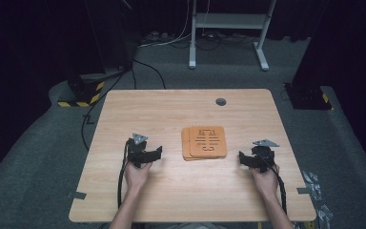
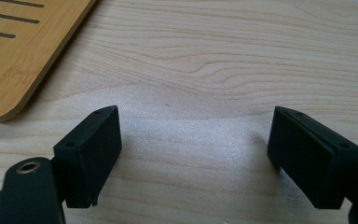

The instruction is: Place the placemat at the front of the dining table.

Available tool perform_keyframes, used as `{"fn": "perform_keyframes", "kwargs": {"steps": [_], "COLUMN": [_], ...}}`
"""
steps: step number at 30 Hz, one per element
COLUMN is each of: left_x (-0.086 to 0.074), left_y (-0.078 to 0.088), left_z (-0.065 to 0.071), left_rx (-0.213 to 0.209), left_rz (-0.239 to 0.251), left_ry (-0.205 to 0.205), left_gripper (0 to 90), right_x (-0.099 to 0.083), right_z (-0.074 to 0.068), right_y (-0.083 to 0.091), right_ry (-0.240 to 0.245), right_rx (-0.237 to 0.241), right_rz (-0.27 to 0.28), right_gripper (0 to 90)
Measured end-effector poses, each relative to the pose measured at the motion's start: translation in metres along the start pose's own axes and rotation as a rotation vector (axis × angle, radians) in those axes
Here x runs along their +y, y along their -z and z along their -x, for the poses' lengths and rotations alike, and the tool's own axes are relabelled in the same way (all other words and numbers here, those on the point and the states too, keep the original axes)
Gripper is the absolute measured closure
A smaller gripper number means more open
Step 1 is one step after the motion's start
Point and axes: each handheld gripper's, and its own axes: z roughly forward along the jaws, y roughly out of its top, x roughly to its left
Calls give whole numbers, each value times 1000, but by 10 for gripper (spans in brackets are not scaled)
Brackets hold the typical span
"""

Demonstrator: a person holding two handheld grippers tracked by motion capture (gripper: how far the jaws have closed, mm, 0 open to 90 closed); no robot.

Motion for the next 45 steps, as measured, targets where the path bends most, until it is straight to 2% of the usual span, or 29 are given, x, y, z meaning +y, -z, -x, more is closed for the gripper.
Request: {"fn": "perform_keyframes", "kwargs": {"steps": [7,12,20,21,23,25,27,30,35,37,38,45], "left_x": [-7,-8,-9,-9,-9,-9,-8,-8,-8,-8,-8,-8], "left_y": [-5,-9,-13,-13,-14,-15,-16,-16,-16,-17,-16,-16], "left_z": [-3,-4,-6,-5,-4,-3,-2,-1,-1,-1,-1,-1], "left_rx": [17,46,64,66,71,93,132,133,138,138,138,138], "left_rz": [-17,-26,-40,-41,-53,-55,-64,-65,-63,-63,-63,-63], "left_ry": [4,7,-4,-8,-12,-30,-41,-42,-43,-42,-42,-41], "left_gripper": [179,184,191,192,193,198,206,206,205,202,203,202], "right_x": [0,-1,0,1,3,5,8,12,27,30,36,50], "right_z": [1,2,5,5,7,8,7,5,-5,-8,-14,-29], "right_y": [0,1,1,2,2,4,5,8,11,10,10,2], "right_ry": [11,16,26,16,14,8,19,20,39,43,56,87], "right_rx": [5,20,34,45,52,64,63,80,107,104,112,114], "right_rz": [2,1,-6,-23,-23,-37,-25,-20,5,12,18,-11], "right_gripper": [170,170,171,170,165,164,165,167,168,168,172,174]}}
